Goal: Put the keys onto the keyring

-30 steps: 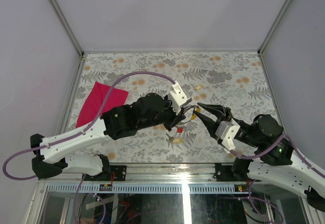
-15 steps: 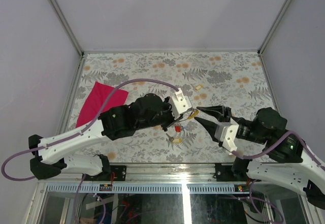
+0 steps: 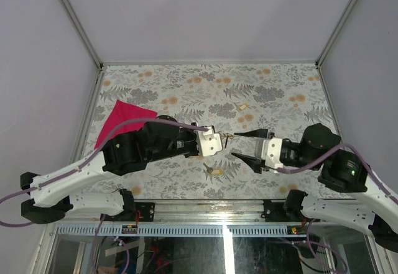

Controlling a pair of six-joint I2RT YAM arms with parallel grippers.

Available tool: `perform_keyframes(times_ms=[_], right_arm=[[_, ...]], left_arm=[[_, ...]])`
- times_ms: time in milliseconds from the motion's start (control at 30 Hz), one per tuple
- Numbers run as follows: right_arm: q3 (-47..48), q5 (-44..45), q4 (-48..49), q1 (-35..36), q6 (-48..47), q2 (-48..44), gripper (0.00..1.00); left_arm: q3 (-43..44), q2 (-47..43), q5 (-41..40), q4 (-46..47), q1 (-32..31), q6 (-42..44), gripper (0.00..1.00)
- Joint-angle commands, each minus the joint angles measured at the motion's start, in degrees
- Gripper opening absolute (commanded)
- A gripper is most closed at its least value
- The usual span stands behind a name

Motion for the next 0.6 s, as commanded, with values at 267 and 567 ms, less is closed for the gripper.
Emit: perform_keyframes(times_ms=[267, 567], right_arm=[[3.6, -1.5, 4.2, 0.2, 4.4, 5.2, 0.57], [4.4, -4.9, 4.2, 0.2, 4.7, 6.7, 0.43]], left_arm=[[0.3, -1.0, 2.2, 0.3, -1.6, 4.5, 0.0], [1.0, 0.0, 1.3, -0.9, -2.8, 4.4, 0.0]])
